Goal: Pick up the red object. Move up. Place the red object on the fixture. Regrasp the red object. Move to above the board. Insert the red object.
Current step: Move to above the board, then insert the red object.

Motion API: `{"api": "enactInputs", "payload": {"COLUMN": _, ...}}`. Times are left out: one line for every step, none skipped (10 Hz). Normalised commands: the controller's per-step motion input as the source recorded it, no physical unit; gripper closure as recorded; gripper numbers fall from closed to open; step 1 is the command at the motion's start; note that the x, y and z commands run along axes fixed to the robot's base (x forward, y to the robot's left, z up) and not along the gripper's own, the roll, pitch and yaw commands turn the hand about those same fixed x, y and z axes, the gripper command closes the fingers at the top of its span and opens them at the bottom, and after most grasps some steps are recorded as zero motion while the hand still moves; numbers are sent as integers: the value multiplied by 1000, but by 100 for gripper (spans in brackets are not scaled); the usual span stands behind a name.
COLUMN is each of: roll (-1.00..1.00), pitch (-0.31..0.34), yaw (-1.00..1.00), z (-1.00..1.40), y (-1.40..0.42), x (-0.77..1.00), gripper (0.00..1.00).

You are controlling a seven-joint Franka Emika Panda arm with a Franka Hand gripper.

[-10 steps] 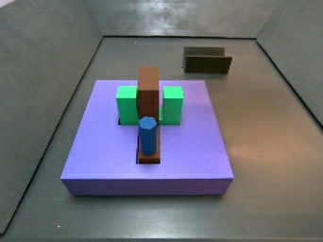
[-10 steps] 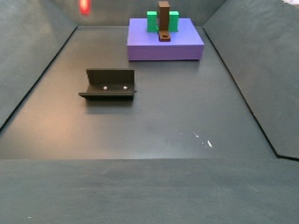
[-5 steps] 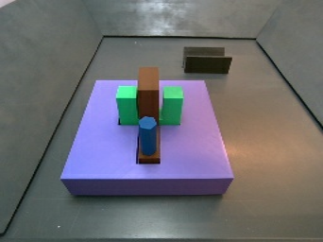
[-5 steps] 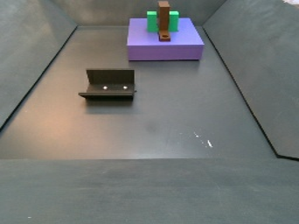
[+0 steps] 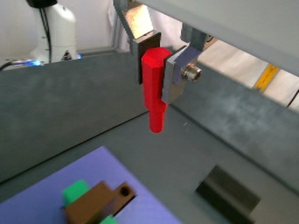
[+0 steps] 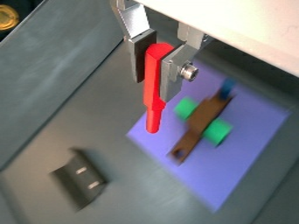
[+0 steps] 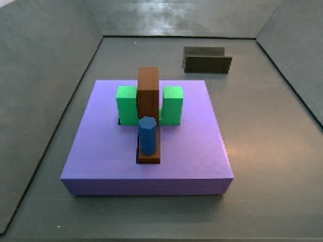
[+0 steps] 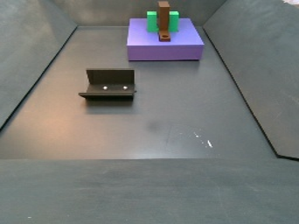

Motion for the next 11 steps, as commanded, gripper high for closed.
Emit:
{"api": "enactInputs", "payload": {"roll": -1000, "pitch": 68, "yaw": -67, "z": -12, "y": -4, "x": -65, "gripper": 100}}
{"api": "enactInputs", "payload": {"roll": -1000, "pitch": 57, "yaw": -55, "z": -9, "y": 15, "x": -29, "gripper": 100}}
{"api": "enactInputs", "payload": {"roll": -686, "pitch": 22, "yaw": -33, "z": 6, "y": 8, "x": -54, "gripper": 100}}
{"api": "enactInputs", "payload": {"roll": -477, "pitch": -4, "yaw": -19, "z": -12, "y": 13, "x": -48, "gripper": 100}}
{"api": "enactInputs", "payload": {"roll": -280, "pitch": -10, "yaw": -11, "z": 0, "y": 10, "x": -35, "gripper": 100}}
{"api": "enactInputs", "payload": {"roll": 0, "pitch": 0, "yaw": -6, "z": -3, "y": 0, "x": 0, "gripper": 100}}
{"api": "enactInputs", "payload": {"roll": -127, "pitch": 0, "yaw": -77, "z": -363, "y": 329, "x": 294, "gripper": 100}}
{"api": "enactInputs", "payload": {"roll": -341, "pitch": 0, "yaw": -471, "z": -414, "y": 189, "x": 0, "gripper": 100}}
{"api": "enactInputs", "payload": {"roll": -416, "pitch": -61, "yaw": -477, "z": -249, "y": 91, "x": 120, "gripper": 100}}
{"api": "enactInputs", "payload": {"roll": -446, "pitch": -160, "yaw": -426, "z": -171, "y": 214, "x": 369, "gripper": 100}}
{"api": "enactInputs", "payload": {"roll": -376, "pitch": -221, "yaw": -357, "z": -269, "y": 351, "x": 374, "gripper": 100}}
